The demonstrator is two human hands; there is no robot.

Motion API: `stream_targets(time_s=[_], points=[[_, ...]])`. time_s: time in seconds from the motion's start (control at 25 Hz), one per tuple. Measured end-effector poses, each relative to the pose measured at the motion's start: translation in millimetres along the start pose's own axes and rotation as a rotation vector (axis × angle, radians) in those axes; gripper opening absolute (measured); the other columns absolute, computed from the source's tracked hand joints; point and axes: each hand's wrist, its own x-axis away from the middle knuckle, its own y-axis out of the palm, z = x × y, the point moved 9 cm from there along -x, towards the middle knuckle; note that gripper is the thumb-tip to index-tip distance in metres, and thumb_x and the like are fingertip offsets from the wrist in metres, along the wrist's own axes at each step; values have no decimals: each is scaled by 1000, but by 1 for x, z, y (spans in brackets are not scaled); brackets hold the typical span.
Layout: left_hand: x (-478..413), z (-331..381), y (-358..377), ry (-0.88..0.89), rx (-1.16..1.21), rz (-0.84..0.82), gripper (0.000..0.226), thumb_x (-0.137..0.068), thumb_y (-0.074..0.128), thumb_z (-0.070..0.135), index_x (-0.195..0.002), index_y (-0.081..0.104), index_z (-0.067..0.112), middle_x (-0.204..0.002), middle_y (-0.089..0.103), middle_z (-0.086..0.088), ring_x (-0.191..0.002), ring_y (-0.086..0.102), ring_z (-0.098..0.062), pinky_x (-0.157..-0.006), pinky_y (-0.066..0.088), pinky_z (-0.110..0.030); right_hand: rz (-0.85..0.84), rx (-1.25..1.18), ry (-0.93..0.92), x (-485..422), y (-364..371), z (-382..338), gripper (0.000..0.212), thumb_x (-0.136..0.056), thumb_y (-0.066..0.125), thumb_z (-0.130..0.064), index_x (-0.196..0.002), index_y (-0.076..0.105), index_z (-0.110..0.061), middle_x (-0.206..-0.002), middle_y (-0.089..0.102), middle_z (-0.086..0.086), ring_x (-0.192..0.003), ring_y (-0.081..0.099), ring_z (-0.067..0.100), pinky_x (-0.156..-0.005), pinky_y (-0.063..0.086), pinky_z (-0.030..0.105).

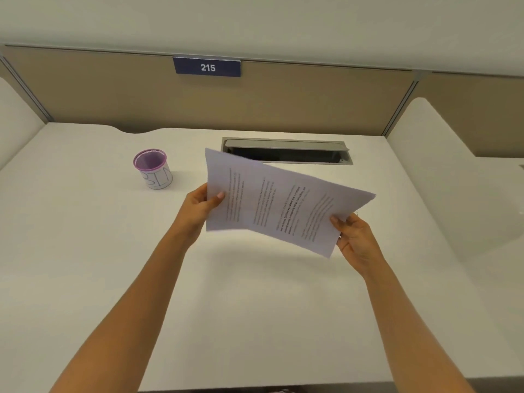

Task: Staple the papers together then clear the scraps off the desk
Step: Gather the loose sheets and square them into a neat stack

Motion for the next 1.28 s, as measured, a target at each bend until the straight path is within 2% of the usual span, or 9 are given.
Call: stream_targets(time_s=[0.24,0.4,0.56,0.64,0.72,0.84,1.0,1.16,1.28], points=[[4,-7,-2,42,43,23,28,-95,57,12,-119,64,26,-112,72,2,-105,65,-23,-90,53,-35,-27,12,-68,-7,-3,-13,29,-94,52,-2,-115,65,-18,-108,68,5,-99,64,24,-91,54,40],[13,-37,-7,-15,-6,10,28,-92,62,7,-118,66,17,-103,76,7,-102,67,-17,-91,51,-30,12,109,8,-11,-15,14,29,-92,58,-3,-118,64,-13,-110,71,5,-108,62,32,-93,50,42],[19,-59,0,-86,-82,-50,24,-96,58,10,-115,66,22,-102,75,11,-99,68,-9,-85,49,-23,19,188,99,-10,-21,45,31,-90,61,-5,-120,63,-12,-115,70,8,-114,59,36,-100,48,46],[17,-59,3,-91,-87,-47,23,-98,54,12,-114,66,23,-106,73,4,-101,67,-14,-86,50,-25,26,191,110,-11,-19,47,28,-90,61,-6,-117,65,-13,-114,71,7,-114,60,35,-101,47,46],[15,-57,3,-83,-85,-33,23,-99,53,13,-114,66,22,-107,74,2,-99,68,-16,-85,53,-28,22,201,104,-13,-16,43,26,-91,60,-6,-115,65,-15,-113,71,4,-111,62,31,-98,49,43],[13,-48,2,-61,-66,-16,22,-99,53,13,-111,68,23,-96,77,11,-90,72,-9,-75,56,-21,2,228,75,-14,-13,29,24,-92,60,-9,-113,66,-18,-109,73,1,-103,67,24,-94,51,41],[11,-41,0,-51,-6,23,20,-98,54,13,-109,69,20,-97,77,7,-90,72,-13,-78,56,-27,-3,247,20,-19,-17,10,33,-91,61,-9,-124,63,-12,-117,71,6,-108,66,27,-92,53,41],[11,-38,-4,-103,205,95,19,-97,54,12,-109,68,18,-99,76,3,-91,72,-17,-78,57,-35,179,97,-13,-9,-40,5,42,-85,70,-17,-126,58,-18,-118,69,4,-114,63,24,-98,48,42],[13,-43,1,-167,395,151,18,-98,53,9,-108,66,17,-105,73,-2,-96,68,-21,-85,55,-42,219,-289,73,5,-27,33,62,-70,80,-27,-125,53,-16,-125,63,6,-124,55,27,-97,45,46]])
